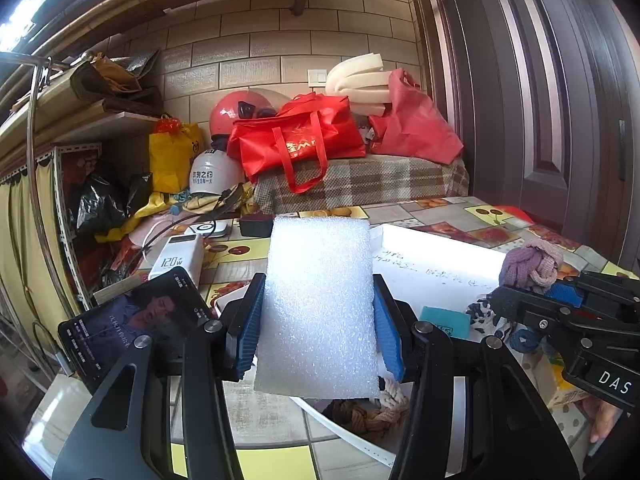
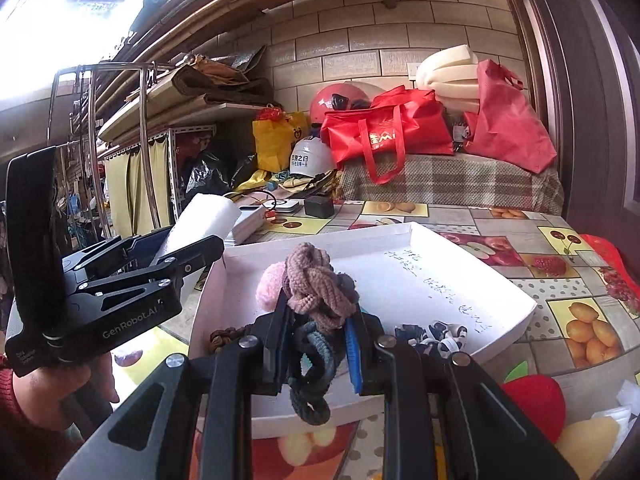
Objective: Organize soft objects
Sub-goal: 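Carry the foam sheet with the left gripper while the right carries the hair tie over the tray, then open the left gripper to drop the foam sheet while the right releases the hair tie in the tray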
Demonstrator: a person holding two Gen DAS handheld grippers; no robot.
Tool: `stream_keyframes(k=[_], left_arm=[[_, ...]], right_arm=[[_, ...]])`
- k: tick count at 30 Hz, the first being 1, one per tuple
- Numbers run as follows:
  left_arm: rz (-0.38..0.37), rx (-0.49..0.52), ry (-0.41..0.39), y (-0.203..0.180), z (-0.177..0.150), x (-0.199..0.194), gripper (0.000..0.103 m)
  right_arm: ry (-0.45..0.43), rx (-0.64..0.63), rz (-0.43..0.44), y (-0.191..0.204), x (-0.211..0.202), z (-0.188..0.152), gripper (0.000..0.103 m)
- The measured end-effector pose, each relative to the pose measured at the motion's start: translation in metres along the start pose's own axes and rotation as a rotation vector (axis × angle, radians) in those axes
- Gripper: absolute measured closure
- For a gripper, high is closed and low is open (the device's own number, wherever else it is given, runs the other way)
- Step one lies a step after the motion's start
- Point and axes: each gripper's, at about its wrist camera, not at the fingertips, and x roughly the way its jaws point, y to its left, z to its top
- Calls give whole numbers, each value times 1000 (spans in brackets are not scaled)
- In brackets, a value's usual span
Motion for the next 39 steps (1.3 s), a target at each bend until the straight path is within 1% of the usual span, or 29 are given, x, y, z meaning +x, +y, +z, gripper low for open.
stream_keyframes(k=[8,15,20,26,32,38,39], left_arm=[[-5,-27,18,4,11,36,53],[-31,1,28,-3,14,45,53],[-74,40,40,-11,16,51,53],[-113,111,78,-26,17,61,53],[-130,140,132,-31,17,71,53],[-124,148,148,-33,16,75,53],[-116,144,148,-32,16,75,52]], right_arm=[[-1,67,-59,-18,26,11,81],[-8,81,-142,-33,38,17,80],[14,136,-153,-46,43,17,80],[28,114,-164,-41,50,19,80],[45,117,-173,-43,55,20,80],[66,109,-174,-42,59,20,76],[74,109,-175,-42,61,20,68]])
